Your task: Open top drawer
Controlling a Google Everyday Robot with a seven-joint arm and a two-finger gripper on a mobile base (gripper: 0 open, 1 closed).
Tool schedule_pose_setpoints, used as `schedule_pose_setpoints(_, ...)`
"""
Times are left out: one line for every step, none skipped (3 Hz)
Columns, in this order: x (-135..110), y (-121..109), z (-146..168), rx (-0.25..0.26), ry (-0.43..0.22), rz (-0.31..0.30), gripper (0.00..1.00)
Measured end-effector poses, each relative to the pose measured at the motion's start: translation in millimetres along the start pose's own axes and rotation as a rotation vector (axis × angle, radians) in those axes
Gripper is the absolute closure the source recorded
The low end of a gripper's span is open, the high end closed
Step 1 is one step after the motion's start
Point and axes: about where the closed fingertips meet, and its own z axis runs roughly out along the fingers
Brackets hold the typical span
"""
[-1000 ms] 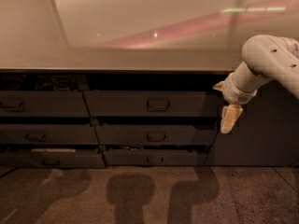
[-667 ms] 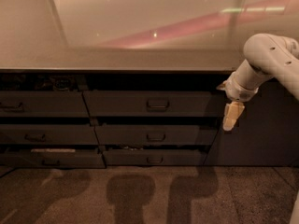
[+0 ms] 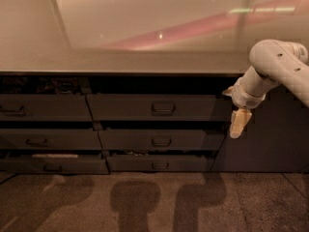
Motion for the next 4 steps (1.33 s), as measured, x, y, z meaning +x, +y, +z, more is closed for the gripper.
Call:
schedule_pose_setpoints(-1.6,22.9,-5.8,0.091,-0.008,-0.126,0.0)
schedule_pose_setpoints(-3.5,31.2,-1.7,0.2,-0.05,-0.242,0.0)
schedule_pose_setpoints(-3.2,29.9,-1.1,0.2,-0.046,-0.239,0.0)
schedule_pose_setpoints(-4.0,-18.5,-18.1,0.187,0.031,-0.171,0.0)
